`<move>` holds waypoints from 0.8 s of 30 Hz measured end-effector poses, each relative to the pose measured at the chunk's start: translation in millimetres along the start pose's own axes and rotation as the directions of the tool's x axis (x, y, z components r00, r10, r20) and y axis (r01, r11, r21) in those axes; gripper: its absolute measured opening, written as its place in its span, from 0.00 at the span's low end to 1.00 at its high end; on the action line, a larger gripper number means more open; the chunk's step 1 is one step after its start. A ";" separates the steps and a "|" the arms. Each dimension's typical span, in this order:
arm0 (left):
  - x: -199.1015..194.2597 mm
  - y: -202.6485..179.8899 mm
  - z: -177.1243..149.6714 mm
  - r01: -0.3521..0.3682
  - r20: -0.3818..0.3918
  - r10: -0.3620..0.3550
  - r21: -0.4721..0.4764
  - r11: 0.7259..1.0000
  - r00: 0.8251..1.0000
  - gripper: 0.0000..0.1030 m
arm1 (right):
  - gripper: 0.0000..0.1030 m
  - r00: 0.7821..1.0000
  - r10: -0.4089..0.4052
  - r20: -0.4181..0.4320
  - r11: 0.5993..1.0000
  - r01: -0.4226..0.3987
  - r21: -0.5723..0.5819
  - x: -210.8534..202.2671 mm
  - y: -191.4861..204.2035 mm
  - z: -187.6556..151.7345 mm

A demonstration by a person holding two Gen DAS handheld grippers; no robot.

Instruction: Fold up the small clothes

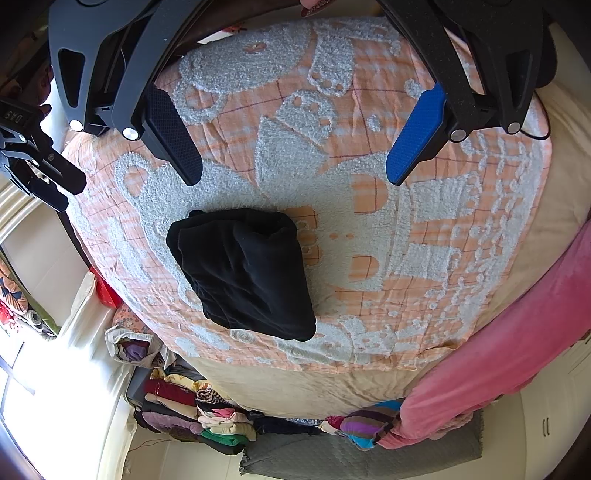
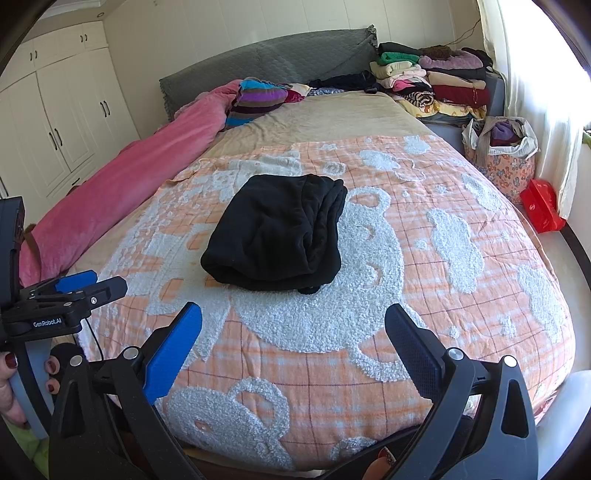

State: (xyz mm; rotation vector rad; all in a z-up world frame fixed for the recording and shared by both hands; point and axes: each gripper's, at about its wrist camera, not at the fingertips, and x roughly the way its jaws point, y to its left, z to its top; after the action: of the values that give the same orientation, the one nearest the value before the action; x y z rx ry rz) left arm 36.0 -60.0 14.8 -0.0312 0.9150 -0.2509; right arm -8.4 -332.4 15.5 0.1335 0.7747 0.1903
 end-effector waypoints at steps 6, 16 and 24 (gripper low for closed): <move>-0.2 0.0 0.1 0.002 0.000 -0.002 0.000 1.000 1.000 0.91 | 0.96 1.000 0.001 0.000 1.000 -0.001 0.000 0.1 0.1 0.1; -2.0 2.9 1.5 -0.014 0.000 0.014 0.000 1.000 1.000 0.91 | 0.96 1.000 0.000 0.000 1.000 0.000 0.001 -0.1 0.1 -0.2; -0.7 1.0 0.6 -0.025 -0.003 0.025 0.002 1.000 1.000 0.91 | 0.96 1.000 -0.003 0.001 1.000 0.003 0.002 0.1 0.5 -0.3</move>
State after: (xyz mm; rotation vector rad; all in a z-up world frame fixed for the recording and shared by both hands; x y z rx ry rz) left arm 36.3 -58.9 15.6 -0.0180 0.9172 -0.2287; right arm -8.6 -331.9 15.2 0.1347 0.7744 0.1869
